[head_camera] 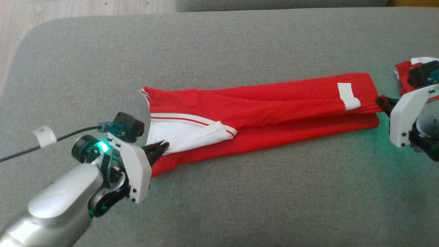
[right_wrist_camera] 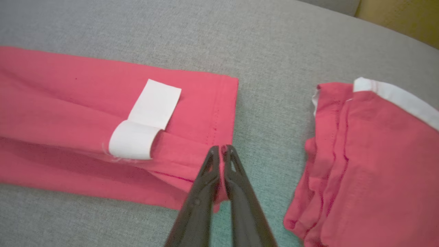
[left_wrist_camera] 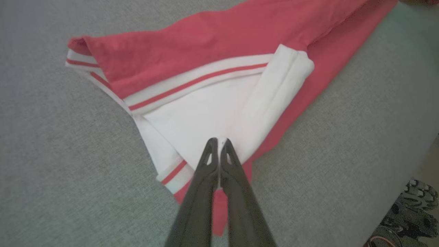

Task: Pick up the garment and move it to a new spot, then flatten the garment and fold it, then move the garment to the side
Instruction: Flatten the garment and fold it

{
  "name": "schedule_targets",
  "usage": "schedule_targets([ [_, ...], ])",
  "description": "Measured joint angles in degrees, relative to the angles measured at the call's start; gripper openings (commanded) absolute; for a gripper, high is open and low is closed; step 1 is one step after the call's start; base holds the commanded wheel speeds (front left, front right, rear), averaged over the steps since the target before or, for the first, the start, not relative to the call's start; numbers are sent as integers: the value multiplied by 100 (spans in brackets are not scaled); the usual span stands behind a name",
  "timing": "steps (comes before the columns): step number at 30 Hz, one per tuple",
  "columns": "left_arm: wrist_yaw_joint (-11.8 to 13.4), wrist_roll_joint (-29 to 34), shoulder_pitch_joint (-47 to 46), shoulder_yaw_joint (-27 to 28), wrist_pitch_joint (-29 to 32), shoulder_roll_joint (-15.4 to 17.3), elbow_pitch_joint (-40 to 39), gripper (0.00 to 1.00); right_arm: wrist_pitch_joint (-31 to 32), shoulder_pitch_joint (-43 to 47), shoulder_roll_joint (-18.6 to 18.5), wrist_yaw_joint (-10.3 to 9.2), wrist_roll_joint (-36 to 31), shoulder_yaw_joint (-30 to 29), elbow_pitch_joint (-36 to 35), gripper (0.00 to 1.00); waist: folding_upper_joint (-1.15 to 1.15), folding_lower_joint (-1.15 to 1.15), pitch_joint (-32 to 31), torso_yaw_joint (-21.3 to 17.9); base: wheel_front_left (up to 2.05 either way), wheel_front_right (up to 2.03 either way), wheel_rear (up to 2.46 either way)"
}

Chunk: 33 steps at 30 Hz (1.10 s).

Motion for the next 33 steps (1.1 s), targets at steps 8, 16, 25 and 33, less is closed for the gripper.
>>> schedule_targets([
  [8,482,279,-13,299,-1032,-196,229,100,-782,-45,131,0,254,-611,192,100,0,-1,-163,-55,0,0,0],
  [16,1216,270,5,1311,-3222,-915,621,100,-2855,-235,966,0,149,-1714,170,100,0,-1,-466,-39,0,0,0],
  [25,1648,953,1081,2862,-3823,-1656,164,100,-3534,996,2318,0,-1426,-3426,-705,100,0,-1,-614,18,0,0,0],
  [33,1281,2035,2742,4094,-3832,-2572,143,100,-3534,2971,3372,-1,-2880,-4272,-1541,100,0,-2,-630,84,0,0,0],
])
